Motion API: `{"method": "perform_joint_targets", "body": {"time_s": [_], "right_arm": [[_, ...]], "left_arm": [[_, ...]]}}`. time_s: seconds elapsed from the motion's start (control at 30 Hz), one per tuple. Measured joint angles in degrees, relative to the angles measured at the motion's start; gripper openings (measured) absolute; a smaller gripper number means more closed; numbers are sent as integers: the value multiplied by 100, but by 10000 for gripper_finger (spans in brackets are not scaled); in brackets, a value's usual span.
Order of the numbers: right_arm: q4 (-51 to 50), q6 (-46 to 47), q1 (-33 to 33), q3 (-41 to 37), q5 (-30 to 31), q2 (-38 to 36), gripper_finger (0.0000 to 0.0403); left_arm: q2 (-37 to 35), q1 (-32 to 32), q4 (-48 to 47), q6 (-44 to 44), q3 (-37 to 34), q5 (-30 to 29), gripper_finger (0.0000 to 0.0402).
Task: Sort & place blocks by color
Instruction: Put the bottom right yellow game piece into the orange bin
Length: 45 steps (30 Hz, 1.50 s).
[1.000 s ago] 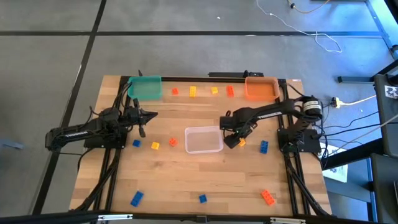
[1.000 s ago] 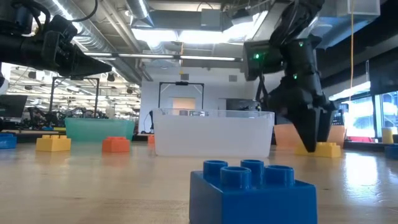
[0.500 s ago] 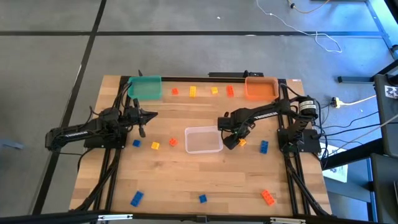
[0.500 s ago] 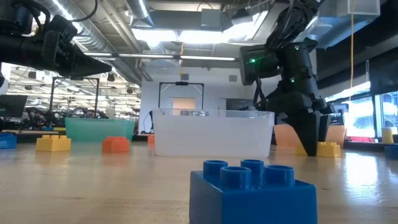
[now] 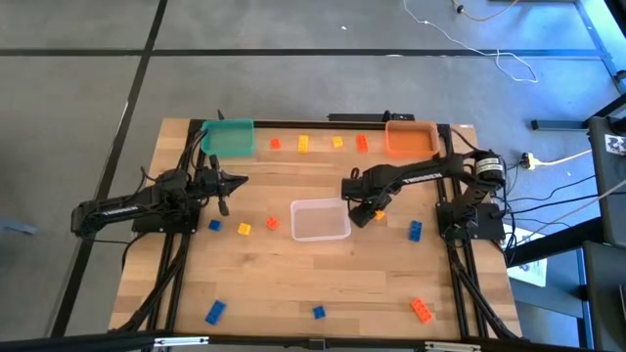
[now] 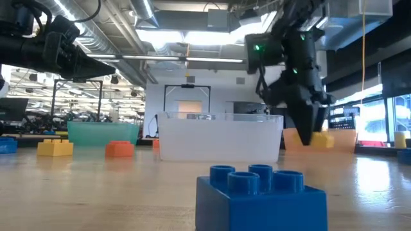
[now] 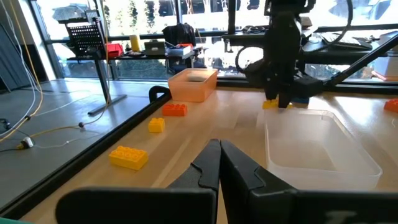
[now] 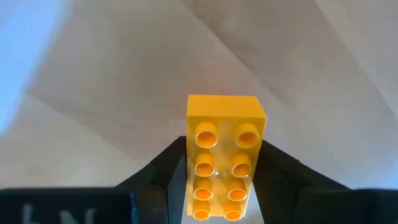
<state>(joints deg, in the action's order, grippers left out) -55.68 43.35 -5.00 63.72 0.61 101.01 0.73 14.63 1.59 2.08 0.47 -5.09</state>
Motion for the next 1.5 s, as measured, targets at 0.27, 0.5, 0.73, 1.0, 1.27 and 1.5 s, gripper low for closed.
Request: {"method": "perform_joint_targets", "body": {"time_s": [0.27,0.5,0.73,1.0,1.27,1.5], "right_arm": [[-1214,-7,-609,1132,607,-251,141],[-1970,-73,-1598,1909,1159,-412,141],[-1978,-321,-2618,2023,1068,-457,141],[-1672,-882,-3840,2027,1128,-429,141],[-1529,-1410,-4727,2027,998,-62,141],[-1167,-1866,-5074,2027,800,416,141]], "left_arm": [[44,-2,-386,267,859,-120,0],[908,-3,-1899,273,2129,-777,0],[2441,-2,-2975,-81,3335,-934,0],[4036,-2,-4034,-350,4569,-1198,0],[4872,-2,-4027,-353,5144,-1293,0],[4990,-2,-4020,-550,5226,-1510,0]]}}
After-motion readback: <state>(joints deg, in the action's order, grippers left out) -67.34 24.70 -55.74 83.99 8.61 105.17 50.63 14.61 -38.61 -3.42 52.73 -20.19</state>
